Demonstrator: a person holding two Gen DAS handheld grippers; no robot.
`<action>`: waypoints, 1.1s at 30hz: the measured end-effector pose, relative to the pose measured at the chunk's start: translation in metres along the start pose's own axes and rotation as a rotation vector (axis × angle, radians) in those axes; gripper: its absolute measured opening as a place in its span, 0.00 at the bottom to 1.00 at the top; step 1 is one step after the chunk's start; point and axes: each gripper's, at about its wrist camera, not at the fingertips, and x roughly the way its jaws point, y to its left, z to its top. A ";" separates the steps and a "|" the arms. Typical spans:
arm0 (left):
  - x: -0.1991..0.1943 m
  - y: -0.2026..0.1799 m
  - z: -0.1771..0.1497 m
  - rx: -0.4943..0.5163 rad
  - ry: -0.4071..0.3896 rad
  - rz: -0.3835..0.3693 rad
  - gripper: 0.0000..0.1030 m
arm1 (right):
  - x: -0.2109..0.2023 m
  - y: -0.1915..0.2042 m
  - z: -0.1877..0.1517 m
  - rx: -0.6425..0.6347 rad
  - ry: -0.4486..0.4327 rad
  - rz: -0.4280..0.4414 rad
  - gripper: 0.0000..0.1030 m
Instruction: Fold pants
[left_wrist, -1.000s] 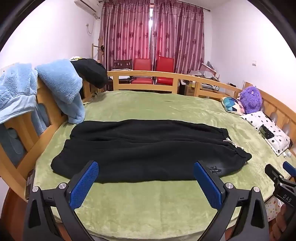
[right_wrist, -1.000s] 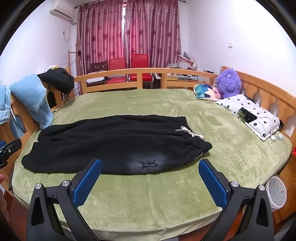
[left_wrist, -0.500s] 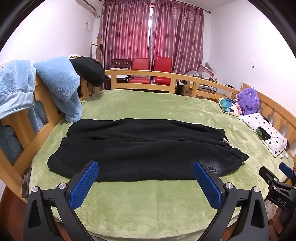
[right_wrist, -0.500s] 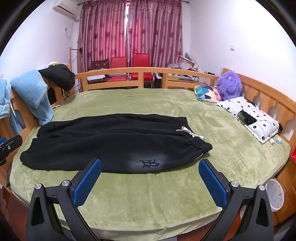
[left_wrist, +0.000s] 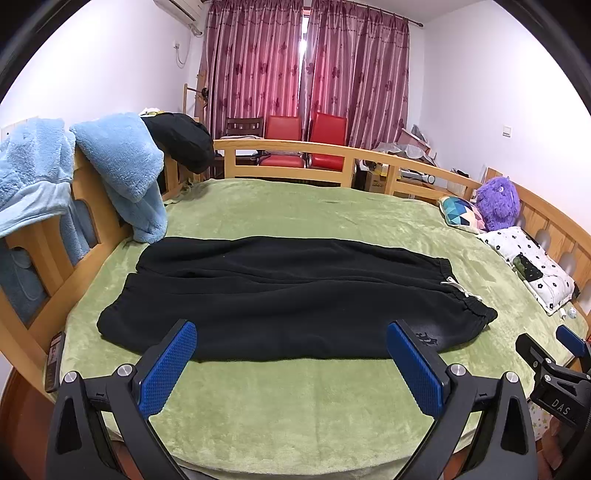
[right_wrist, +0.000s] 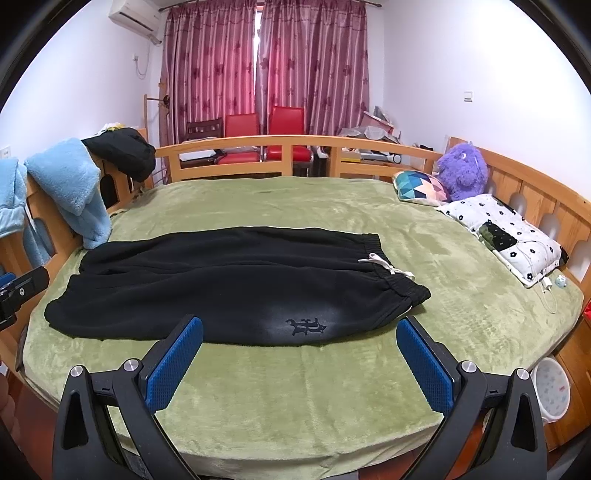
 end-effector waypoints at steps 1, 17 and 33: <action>-0.001 0.000 0.000 0.000 -0.001 -0.001 1.00 | 0.001 0.000 0.000 0.002 -0.001 0.000 1.00; 0.001 -0.005 -0.004 0.007 0.002 -0.014 1.00 | -0.006 0.004 0.004 0.008 -0.007 0.000 1.00; 0.001 -0.012 -0.009 0.013 -0.003 -0.023 1.00 | -0.007 0.009 0.007 0.004 -0.005 0.006 1.00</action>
